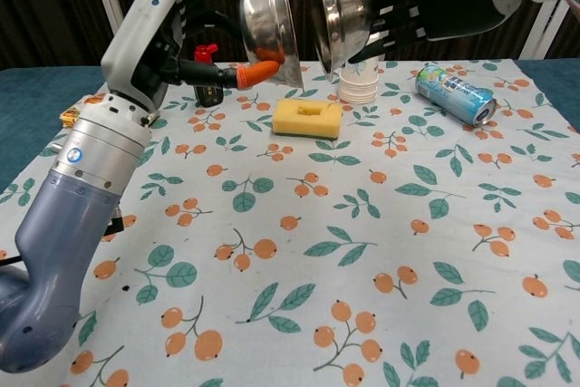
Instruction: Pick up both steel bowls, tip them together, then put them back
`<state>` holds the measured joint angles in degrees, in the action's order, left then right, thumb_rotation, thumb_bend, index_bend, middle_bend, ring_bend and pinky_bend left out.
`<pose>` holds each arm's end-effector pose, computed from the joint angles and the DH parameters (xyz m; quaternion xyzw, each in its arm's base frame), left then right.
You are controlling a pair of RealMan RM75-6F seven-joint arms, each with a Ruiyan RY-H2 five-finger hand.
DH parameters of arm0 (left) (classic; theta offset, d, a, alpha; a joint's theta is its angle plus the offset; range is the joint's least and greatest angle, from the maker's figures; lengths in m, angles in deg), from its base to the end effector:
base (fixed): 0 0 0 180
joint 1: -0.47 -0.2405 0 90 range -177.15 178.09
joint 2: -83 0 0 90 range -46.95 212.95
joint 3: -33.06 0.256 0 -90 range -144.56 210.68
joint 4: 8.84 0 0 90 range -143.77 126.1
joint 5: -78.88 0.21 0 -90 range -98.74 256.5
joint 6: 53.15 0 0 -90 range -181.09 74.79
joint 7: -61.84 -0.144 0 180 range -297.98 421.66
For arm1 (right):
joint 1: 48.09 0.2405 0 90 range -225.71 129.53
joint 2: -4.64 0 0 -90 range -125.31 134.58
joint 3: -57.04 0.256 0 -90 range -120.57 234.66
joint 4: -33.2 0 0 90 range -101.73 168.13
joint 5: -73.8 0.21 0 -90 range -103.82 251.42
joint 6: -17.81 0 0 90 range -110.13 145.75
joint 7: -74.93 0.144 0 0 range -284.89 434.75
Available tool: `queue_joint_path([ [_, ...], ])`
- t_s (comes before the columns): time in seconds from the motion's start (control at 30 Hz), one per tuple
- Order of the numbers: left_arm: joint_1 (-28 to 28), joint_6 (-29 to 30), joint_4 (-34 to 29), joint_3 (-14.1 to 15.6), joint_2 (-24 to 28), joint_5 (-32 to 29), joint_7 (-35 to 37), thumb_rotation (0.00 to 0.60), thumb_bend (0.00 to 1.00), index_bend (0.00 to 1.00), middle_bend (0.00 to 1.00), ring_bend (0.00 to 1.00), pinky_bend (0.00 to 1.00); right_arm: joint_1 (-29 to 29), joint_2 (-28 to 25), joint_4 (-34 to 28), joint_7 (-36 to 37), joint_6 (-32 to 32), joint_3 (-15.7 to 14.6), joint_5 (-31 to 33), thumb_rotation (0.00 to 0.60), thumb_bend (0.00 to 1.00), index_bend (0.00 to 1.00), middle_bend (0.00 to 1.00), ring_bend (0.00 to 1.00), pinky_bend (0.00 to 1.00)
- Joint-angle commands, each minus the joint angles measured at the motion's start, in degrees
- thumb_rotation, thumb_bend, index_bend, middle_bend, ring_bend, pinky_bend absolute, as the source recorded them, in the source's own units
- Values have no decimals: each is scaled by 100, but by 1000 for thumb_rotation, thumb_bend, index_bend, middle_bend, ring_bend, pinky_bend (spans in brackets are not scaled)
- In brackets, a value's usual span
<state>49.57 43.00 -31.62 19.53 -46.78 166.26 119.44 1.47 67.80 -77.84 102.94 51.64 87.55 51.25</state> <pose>-0.0888 0.3396 -0.0658 -0.4558 -0.3819 -0.7935 0.1292 -0.0501 -0.3612 0.0909 0.3709 -0.8013 0.4605 0.0913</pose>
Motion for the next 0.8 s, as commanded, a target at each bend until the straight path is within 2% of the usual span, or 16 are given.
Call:
queue_joint_path([
  [0.03, 4, 69, -17, -2, 60, 10, -3, 600, 104, 400, 238, 192, 419, -48, -76, 49, 14, 50, 7, -54, 600, 205, 416, 281, 453, 466],
  [0.17, -27, 82, -106, 69, 272, 63, -267, 600, 102, 400, 229, 192, 417, -97, -171, 107, -195, 259, -115, -294, 600, 205, 417, 281, 453, 466],
  [0.3, -107, -1, -230, 196, 567, 130, -931, 600, 97, 408, 243, 192, 416, -120, -193, 207, -607, 581, -343, -677, 600, 205, 426, 281, 453, 466],
  [0.43, -290, -339, -851, 351, 1135, 130, -2021, 600, 91, 420, 266, 192, 416, -161, -95, 460, -1494, 1236, -815, -1467, 600, 208, 432, 281, 453, 466],
  [0.53, -483, -804, -1774, 378, 1668, -66, -3011, 600, 89, 427, 274, 192, 417, -198, 47, 691, -2013, 1589, -1111, -1932, 600, 213, 439, 281, 453, 466],
  [0.6, -625, -1248, -2702, 377, 2127, -313, -3772, 600, 88, 430, 274, 192, 418, -232, 131, 848, -2316, 1756, -1300, -2245, 600, 214, 444, 281, 453, 466],
  [0.63, -712, -1522, -3343, 349, 2444, -525, -4297, 600, 87, 432, 274, 192, 418, -247, 191, 956, -2470, 1829, -1396, -2425, 600, 214, 445, 281, 453, 466],
  [0.73, -873, -2273, -4711, 260, 3120, -1273, -5559, 600, 87, 423, 273, 192, 420, -268, 307, 1213, -2835, 1911, -1649, -2900, 600, 216, 447, 281, 453, 466],
  [0.8, -931, -2637, -5402, 169, 3455, -1841, -6291, 600, 87, 415, 273, 192, 422, -256, 385, 1415, -3158, 1936, -1846, -3223, 600, 218, 447, 281, 453, 466],
])
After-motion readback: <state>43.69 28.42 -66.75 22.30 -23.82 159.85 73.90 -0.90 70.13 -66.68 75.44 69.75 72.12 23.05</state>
